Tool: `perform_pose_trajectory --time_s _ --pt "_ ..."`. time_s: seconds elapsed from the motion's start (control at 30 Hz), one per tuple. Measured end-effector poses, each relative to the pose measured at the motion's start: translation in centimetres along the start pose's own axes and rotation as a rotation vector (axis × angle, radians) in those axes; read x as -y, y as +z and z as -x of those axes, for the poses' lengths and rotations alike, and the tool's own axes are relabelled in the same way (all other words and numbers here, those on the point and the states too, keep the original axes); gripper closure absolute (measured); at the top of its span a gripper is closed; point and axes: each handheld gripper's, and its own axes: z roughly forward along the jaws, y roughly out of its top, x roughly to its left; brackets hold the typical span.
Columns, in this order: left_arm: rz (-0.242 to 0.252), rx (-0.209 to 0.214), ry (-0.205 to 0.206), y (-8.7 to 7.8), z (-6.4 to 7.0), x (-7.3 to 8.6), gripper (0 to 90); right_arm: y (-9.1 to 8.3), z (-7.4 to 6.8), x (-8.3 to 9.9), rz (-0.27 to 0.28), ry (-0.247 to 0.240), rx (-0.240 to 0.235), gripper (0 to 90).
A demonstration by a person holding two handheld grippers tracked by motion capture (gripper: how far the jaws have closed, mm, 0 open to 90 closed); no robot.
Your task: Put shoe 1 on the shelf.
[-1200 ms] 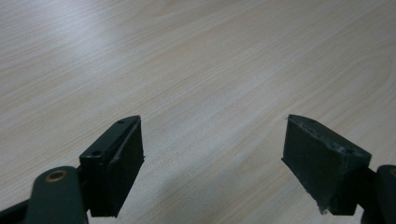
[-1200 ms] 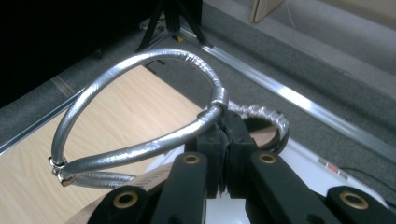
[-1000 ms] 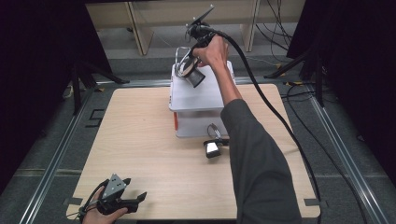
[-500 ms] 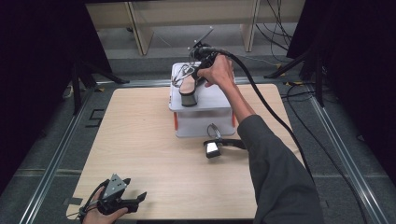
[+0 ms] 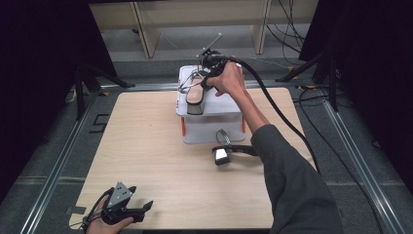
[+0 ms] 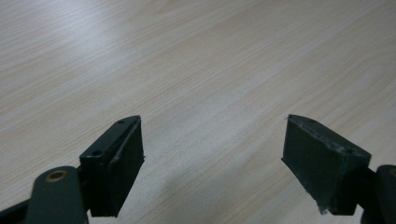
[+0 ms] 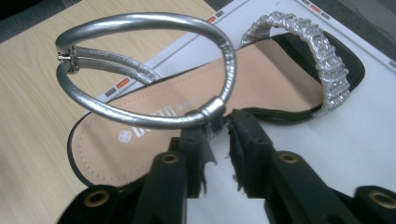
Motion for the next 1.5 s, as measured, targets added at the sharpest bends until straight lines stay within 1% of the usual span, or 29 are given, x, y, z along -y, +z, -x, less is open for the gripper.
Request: perform_pose_trajectory --time_s 0.03,0.1,0.13,0.2,0.23,0.27,0.33,0.4,0.43,0.47,0.5,0.53,0.6,0.63,0.73,0.87,0.9,0.93,1.1,1.13,1.17,1.2,1.23,1.27,1.3,1.33,1.43,1.47,1.5 --pt "-0.013 -0.007 0.011 0.0 -0.1 0.0 20.0 -0.1 0.1 0.3 -0.003 0.025 -0.003 68.4" --pt "-0.018 -0.003 0.009 0.0 -0.1 0.0 20.0 -0.5 0.7 1.0 0.005 0.044 0.018 58.3" --pt "-0.017 -0.004 0.01 0.0 -0.1 0.0 20.0 -0.8 0.8 1.4 0.016 0.073 0.009 56.3" --pt "-0.012 0.0 0.0 0.1 -0.1 0.0 20.0 -1.5 1.1 2.0 0.03 0.088 -0.007 53.2" --pt "-0.012 0.0 0.0 0.1 -0.1 0.0 20.0 -1.5 1.1 2.0 0.03 0.088 -0.007 53.2" --pt "-0.008 0.0 -0.004 0.1 -0.1 0.1 20.0 -2.6 1.3 2.9 0.051 0.082 -0.004 52.3" --pt "-0.013 -0.004 -0.007 0.2 -0.1 0.1 20.0 -3.3 1.3 3.7 0.05 0.086 -0.016 50.1" --pt "-0.011 -0.005 -0.007 0.2 0.0 0.1 20.0 -3.6 1.4 4.0 0.056 0.072 -0.01 49.5" --pt "-0.009 -0.002 -0.011 0.2 0.0 0.1 20.0 -4.4 1.2 5.1 0.046 0.071 -0.01 47.9" --pt "-0.009 -0.002 -0.011 0.2 0.0 0.1 20.0 -4.4 1.2 5.1 0.046 0.071 -0.01 47.9" --pt "-0.02 -0.011 0.002 0.1 -0.1 0.1 20.1 -5.1 1.2 6.3 0.057 0.083 -0.015 46.0" --pt "-0.019 -0.011 0.003 0.1 -0.1 0.1 20.1 -5.3 1.1 6.8 0.058 0.07 -0.008 45.9" --pt "-0.026 -0.017 0.013 0.1 -0.2 0.1 20.1 -5.6 0.9 7.3 0.052 0.067 -0.016 45.6" --pt "-0.026 -0.011 0.001 0.2 -0.2 0.1 20.1 -6.1 0.5 8.6 0.051 0.064 -0.031 44.7" --pt "-0.027 -0.012 0.0 0.1 -0.3 0.1 20.1 -6.5 -0.2 10.0 0.058 0.038 -0.029 44.0" --pt "-0.025 -0.014 -0.008 0.2 -0.3 0.1 20.1 -6.7 -1.2 11.3 0.064 0.027 -0.063 43.2" --pt "-0.017 -0.008 -0.016 0.2 -0.2 0.1 20.1 -6.6 -1.7 12.2 0.059 0.023 -0.078 42.8" --pt "-0.024 -0.012 0.0 0.2 -0.3 0.1 20.1 -6.5 -1.8 12.5 0.061 0.025 -0.077 42.8" --pt "-0.033 -0.012 -0.011 0.3 -0.4 0.2 20.1 -5.8 -2.6 14.6 0.08 0.014 -0.085 41.4" --pt "-0.032 -0.015 -0.009 0.3 -0.4 0.2 20.1 -5.6 -2.9 15.1 0.077 0.027 -0.093 41.3" --pt "-0.024 -0.011 -0.02 0.3 -0.3 0.1 20.1 -5.3 -3.1 15.5 0.075 0.016 -0.087 41.0" --pt "-0.024 -0.011 -0.02 0.3 -0.3 0.1 20.1 -5.3 -3.1 15.5 0.075 0.016 -0.087 41.0" --pt "-0.022 -0.01 -0.023 0.3 -0.3 0.1 20.1 -4.7 -3.5 16.4 0.07 0.018 -0.095 40.5" --pt "-0.022 -0.01 -0.023 0.3 -0.3 0.1 20.1 -4.7 -3.5 16.4 0.07 0.018 -0.095 40.5" --pt "-0.025 -0.012 -0.023 0.3 -0.3 0.1 20.1 -3.9 -3.7 17.4 0.062 0.017 -0.101 39.7" --pt "-0.025 -0.012 -0.023 0.3 -0.3 0.1 20.1 -3.9 -3.7 17.4 0.062 0.017 -0.101 39.7" --pt "-0.035 -0.017 -0.019 0.4 -0.4 0.1 20.1 -3.0 -4.3 18.8 0.08 0.009 -0.072 37.8" --pt "-0.035 -0.017 -0.019 0.4 -0.4 0.1 20.1 -3.0 -4.3 18.8 0.08 0.009 -0.072 37.8" --pt "-0.035 -0.013 -0.01 0.5 -0.4 0.1 20.1 -2.6 -4.8 19.4 0.088 0.019 -0.096 37.5"
